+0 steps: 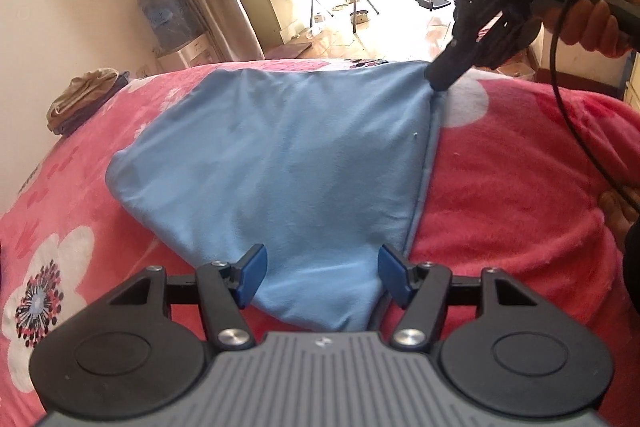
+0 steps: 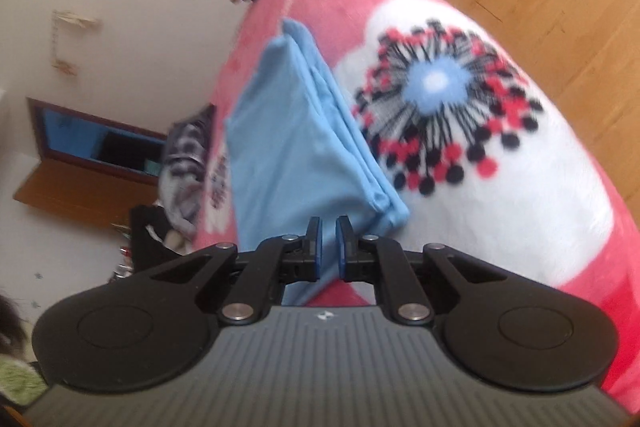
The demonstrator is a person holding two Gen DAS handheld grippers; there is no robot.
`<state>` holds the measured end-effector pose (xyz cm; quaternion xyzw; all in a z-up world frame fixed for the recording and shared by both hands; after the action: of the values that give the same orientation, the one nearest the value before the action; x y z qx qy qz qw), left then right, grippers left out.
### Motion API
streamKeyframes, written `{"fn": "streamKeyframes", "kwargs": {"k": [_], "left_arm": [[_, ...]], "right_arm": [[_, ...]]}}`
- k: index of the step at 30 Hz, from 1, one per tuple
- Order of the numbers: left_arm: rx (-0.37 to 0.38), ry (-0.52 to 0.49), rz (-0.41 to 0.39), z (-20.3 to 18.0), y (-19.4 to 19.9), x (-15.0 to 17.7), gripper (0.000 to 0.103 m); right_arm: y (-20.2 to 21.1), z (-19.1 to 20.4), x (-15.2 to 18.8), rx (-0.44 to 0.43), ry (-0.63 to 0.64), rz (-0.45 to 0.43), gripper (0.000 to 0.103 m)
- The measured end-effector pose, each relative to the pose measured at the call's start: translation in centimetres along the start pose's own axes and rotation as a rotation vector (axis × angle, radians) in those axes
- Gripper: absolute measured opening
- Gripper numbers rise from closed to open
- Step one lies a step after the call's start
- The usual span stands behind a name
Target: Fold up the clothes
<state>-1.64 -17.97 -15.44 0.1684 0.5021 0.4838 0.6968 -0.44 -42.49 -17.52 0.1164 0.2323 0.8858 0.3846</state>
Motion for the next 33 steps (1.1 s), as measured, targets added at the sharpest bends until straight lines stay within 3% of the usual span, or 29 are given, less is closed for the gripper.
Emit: {"fn": "streamKeyframes", "kwargs": {"k": [5,9,18,25,28,32,33], "left_arm": [[0.0,0.0,0.004,0.0,0.0,0.1,0.063],[-0.003,-0.01,-0.005,-0.1,0.4,0.0,0.063],[-0.038,-0.099,-0.022,-0.9,0.8,-0.2,0.061],[-0.026,-0.138,-0.027,-1.7,0.7,-0.2,0.047],[-0.01,-0.159,-0.036,-2.1,0.7,-0.2,0.03],[0.006,-0.202,-0.048,-3.0,0.7,-0.1,0.01],[0.006,-0.215,-0.051,-3.1,0.6,-0.1,0.008]], "right_arm": [[-0.7,-0.6,0.3,0.02,-0.026,0.005,0.009],[-0.5,-0.8,0.7,0.006,-0.061,0.018,0.028],[0.4,-1.1,-0.1,-0.033,-0.131,-0.038,0.03],[0.5,-1.6,-0.9,-0.048,-0.176,-0.096,0.025],[0.3,-1.6,-0.9,-0.022,-0.161,-0.118,0.008],[0.2,-1.2,-0.7,-0.016,-0.149,-0.13,0.003],[0.2,-1.1,-0.7,-0.016,-0.15,-0.129,0.002]]}}
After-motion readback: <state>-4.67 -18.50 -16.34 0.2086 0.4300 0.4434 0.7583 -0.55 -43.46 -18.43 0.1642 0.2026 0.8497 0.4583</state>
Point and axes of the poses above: each gripper's, at about its wrist camera, not at the fingertips, and y roughly against the way its jaws point, z to its left, x to its underside, the point moved 10 cm from there along -y, roughly the way its jaws point, and after that the axes turned 15 degrees about -y, right-handed, at the moved point
